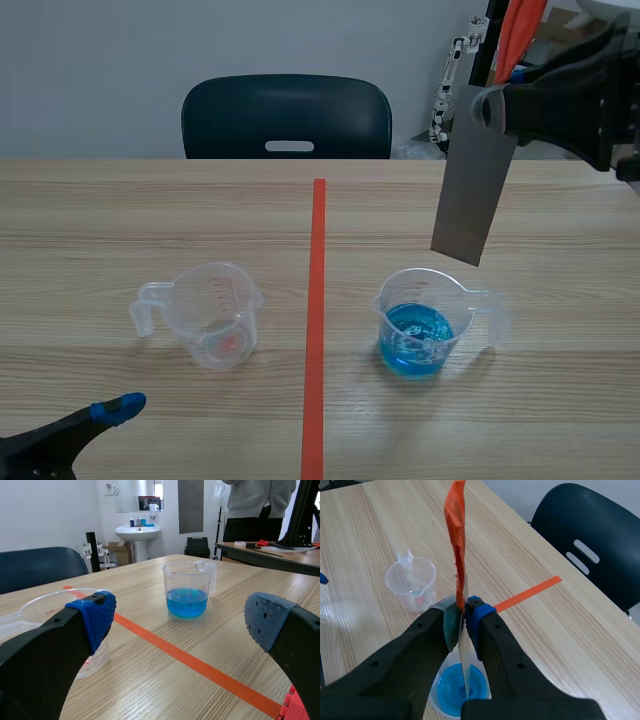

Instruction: Do the redox reaction experiment. raise the plate out of the solution

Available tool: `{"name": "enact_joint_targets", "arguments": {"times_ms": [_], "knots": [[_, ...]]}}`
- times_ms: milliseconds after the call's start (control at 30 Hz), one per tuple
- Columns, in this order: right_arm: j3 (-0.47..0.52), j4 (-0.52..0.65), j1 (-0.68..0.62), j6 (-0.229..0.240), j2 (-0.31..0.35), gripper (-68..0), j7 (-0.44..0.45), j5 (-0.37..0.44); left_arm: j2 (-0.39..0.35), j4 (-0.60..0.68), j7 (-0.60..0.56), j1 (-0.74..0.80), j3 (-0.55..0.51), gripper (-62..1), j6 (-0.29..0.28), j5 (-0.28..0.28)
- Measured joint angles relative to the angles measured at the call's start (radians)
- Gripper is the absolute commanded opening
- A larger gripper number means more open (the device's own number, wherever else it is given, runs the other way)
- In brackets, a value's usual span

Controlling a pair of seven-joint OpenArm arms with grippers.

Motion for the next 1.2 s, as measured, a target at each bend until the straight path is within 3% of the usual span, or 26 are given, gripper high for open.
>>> {"name": "enact_joint_targets", "arguments": {"times_ms": [1200], "knots": [[0.0,0.0,0.0,0.0,0.0,-66.9,0.019,0.0,0.0,0.0,0.0,0.0,0.0,-6.9,0.0,0.0]]}}
